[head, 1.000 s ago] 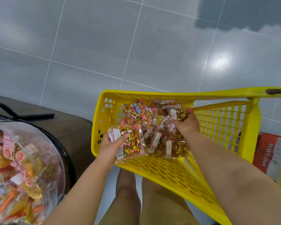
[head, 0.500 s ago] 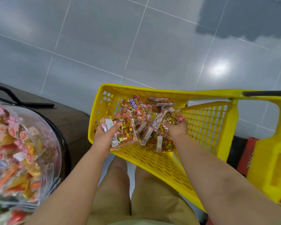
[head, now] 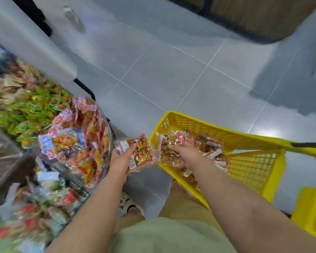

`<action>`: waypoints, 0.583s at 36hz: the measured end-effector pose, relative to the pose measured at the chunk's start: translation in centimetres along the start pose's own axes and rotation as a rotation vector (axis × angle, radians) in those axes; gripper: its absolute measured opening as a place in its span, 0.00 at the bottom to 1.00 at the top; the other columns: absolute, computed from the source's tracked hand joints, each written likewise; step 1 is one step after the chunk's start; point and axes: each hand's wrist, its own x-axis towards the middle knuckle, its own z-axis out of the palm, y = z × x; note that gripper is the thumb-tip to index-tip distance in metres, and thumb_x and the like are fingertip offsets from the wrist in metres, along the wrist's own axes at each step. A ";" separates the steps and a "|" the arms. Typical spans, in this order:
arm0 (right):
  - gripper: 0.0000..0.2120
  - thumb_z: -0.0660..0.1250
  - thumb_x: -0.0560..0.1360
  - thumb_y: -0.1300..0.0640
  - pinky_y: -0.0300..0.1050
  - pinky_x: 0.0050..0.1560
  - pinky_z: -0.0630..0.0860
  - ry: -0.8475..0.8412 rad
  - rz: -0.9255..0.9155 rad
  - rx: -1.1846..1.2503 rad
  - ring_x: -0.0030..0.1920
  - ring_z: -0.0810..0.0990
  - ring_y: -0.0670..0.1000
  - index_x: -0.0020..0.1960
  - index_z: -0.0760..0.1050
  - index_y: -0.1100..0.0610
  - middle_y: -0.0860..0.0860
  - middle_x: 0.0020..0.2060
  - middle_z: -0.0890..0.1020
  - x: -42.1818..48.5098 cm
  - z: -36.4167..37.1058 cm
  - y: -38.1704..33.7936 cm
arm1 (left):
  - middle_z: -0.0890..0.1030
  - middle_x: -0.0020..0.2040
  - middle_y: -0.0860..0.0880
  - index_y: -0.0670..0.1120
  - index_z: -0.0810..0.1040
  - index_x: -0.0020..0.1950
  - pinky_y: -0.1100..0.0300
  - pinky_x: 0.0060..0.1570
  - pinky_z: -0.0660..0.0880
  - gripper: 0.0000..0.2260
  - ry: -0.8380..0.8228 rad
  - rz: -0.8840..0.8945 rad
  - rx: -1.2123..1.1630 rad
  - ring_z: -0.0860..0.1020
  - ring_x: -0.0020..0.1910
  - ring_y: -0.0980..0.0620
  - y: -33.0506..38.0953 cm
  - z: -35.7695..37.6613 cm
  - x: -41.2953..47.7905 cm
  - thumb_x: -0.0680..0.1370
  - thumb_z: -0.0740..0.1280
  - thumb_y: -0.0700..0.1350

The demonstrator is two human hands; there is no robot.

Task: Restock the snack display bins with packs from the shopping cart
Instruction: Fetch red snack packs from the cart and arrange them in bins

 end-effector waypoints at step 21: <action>0.30 0.77 0.67 0.54 0.57 0.51 0.78 -0.371 -0.406 -0.213 0.54 0.79 0.53 0.64 0.69 0.55 0.51 0.55 0.79 -14.3 35.2 0.3 | 0.74 0.68 0.45 0.53 0.70 0.68 0.38 0.63 0.72 0.50 0.207 0.348 -0.221 0.75 0.64 0.41 1.6 -39.1 -4.3 0.50 0.78 0.68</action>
